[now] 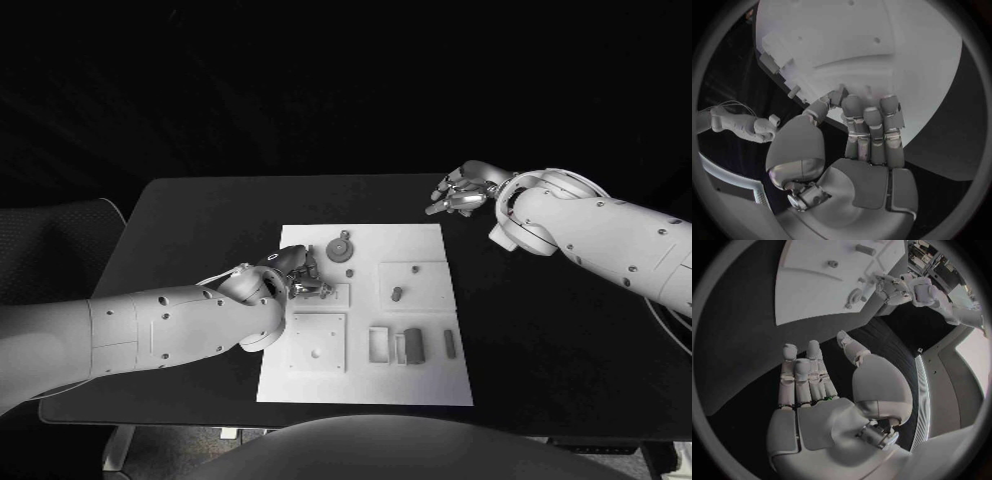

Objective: Assemble the parts on the task board

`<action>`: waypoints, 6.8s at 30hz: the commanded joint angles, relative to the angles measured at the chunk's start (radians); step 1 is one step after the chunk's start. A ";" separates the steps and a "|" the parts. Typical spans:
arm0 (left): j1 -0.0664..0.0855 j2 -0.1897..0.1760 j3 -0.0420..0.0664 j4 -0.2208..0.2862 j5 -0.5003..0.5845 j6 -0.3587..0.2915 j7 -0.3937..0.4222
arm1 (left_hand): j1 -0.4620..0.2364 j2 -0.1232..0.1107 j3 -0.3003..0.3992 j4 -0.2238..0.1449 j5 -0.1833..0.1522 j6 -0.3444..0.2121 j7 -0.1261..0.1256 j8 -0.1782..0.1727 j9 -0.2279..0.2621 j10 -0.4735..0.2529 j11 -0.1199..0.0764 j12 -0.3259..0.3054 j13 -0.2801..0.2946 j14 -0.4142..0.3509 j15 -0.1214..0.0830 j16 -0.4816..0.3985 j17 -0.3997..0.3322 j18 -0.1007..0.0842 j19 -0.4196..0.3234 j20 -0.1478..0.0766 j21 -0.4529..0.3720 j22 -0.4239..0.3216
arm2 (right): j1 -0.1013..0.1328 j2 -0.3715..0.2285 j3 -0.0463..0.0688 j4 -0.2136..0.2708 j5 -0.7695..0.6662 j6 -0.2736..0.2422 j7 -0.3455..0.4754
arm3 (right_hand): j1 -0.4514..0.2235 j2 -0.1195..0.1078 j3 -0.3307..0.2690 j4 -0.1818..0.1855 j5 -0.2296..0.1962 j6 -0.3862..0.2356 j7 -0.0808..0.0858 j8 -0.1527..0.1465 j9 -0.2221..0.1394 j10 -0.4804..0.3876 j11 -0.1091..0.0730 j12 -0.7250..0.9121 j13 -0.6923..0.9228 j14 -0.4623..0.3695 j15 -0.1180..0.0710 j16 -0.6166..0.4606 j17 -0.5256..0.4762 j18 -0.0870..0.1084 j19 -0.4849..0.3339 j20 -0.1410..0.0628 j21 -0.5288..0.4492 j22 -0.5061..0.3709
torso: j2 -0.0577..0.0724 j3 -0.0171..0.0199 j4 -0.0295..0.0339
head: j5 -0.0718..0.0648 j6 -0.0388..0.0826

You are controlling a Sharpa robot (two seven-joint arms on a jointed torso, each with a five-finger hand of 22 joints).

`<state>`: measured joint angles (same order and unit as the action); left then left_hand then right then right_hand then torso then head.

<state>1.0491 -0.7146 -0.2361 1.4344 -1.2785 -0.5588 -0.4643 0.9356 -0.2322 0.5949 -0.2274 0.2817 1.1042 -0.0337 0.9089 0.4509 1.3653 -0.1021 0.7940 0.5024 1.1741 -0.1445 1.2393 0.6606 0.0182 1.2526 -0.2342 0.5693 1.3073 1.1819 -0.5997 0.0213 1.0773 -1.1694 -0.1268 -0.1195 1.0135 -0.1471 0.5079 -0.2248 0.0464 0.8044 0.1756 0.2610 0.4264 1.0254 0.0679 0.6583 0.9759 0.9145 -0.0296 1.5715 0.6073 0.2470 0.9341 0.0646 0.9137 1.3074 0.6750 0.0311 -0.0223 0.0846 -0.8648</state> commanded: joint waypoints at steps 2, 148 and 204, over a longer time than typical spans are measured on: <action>-0.001 0.005 -0.001 -0.008 0.013 0.032 0.019 | 0.065 0.062 0.038 -0.038 0.006 0.008 -0.002 -0.002 -0.003 0.001 -0.008 0.005 -0.001 0.007 0.000 0.003 -0.002 0.023 0.005 -0.004 -0.002 0.019 | 0.000 0.000 0.000 0.001 -0.004 0.017 0.003 | -0.006 -0.001 -0.001 0.008 0.004 0.001 0.006 0.001 -0.001 -0.003 0.002 0.003 -0.002 0.000 -0.004 -0.001 -0.001 0.015 -0.007 -0.001 -0.005 0.014 | 0.000 0.0001 -0.0003 | 0.000 -0.003; -0.001 -0.004 0.000 -0.001 0.151 0.064 0.073 | -0.032 0.050 -0.040 0.035 0.093 -0.014 0.002 0.018 -0.014 -0.021 -0.002 0.033 -0.019 -0.016 -0.003 0.019 -0.018 0.017 -0.007 -0.008 -0.012 0.020 | -0.001 -0.003 0.000 0.001 -0.004 0.025 0.001 | -0.005 0.000 -0.002 0.010 0.004 0.000 0.006 0.002 -0.002 -0.004 0.002 0.005 -0.004 -0.001 -0.004 -0.001 -0.002 0.015 -0.007 -0.001 -0.005 0.015 | 0.000 0.0004 0.0010 | -0.007 0.004; -0.001 -0.004 0.000 0.000 0.134 0.062 0.055 | -0.086 -0.059 -0.067 0.166 -0.234 -0.021 0.002 0.015 -0.008 -0.027 -0.003 0.035 -0.025 -0.022 -0.008 0.021 -0.023 0.020 -0.011 -0.012 -0.021 0.018 | -0.001 -0.004 0.000 0.002 -0.004 0.025 0.000 | -0.005 -0.001 -0.003 0.011 0.004 0.000 0.006 0.002 -0.003 -0.004 0.002 0.006 -0.004 -0.001 -0.004 0.000 -0.002 0.015 -0.008 -0.001 -0.005 0.015 | 0.000 -0.0002 0.0007 | -0.011 0.009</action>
<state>1.0499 -0.7228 -0.2356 1.4301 -1.1468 -0.5078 -0.4164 0.8526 -0.2844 0.5322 -0.0651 0.0532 1.0824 -0.0305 0.9246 0.4418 1.3399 -0.1021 0.8239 0.4781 1.1559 -0.1482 1.2548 0.6386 0.0229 1.2435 -0.2432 0.5523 1.3080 1.1813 -0.6033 0.0213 1.0783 -1.1694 -0.1144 -0.1226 1.0135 -0.1471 0.5052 -0.2221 0.0464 0.8036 0.1753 0.2610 0.4245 1.0254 0.0678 0.6582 0.9733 0.9152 -0.0268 1.5715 0.6058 0.2530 0.9341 0.0646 0.9137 1.3073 0.6750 0.0314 -0.0218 0.0732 -0.8575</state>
